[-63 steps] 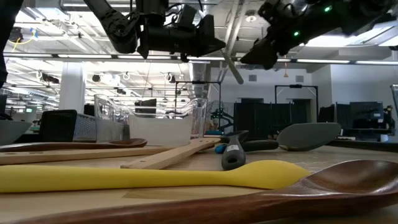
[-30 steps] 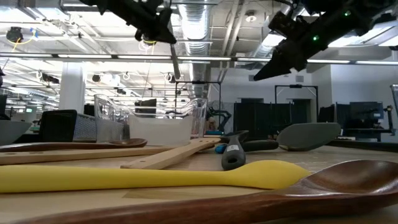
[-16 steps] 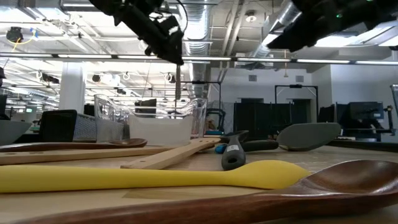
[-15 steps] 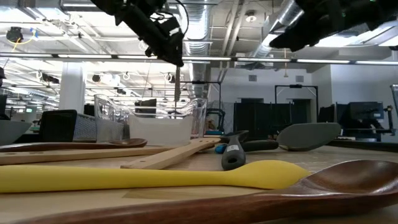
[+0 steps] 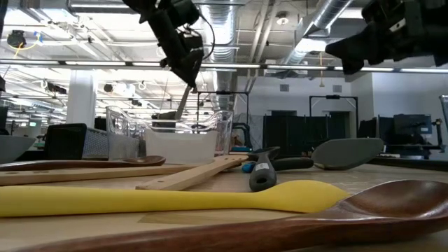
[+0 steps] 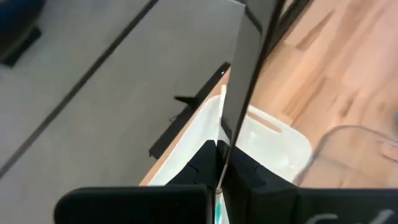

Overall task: Pick & Place Kitchen Items
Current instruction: Put the gray table knife into the white bin

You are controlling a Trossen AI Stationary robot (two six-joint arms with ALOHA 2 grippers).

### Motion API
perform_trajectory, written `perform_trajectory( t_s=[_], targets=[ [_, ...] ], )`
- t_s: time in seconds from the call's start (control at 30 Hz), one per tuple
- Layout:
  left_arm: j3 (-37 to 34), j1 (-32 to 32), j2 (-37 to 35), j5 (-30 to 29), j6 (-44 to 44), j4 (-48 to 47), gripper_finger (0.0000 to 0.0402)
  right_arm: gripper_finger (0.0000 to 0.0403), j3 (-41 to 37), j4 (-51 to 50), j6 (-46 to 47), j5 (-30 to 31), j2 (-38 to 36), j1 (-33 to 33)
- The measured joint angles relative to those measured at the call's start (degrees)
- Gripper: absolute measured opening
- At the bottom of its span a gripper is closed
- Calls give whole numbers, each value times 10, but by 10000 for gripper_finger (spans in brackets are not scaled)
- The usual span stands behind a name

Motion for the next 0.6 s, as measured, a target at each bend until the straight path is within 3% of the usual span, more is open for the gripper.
perform_trajectory(
  t_s=[0.13, 0.6],
  targets=[
    [1, 21, 12, 37, -17, -23, 0, 1, -21, 26, 9, 0, -6, -1],
    [1, 48, 74, 67, -36, -60, 0, 0, -24, 29, 4, 1, -6, -4]
  ],
)
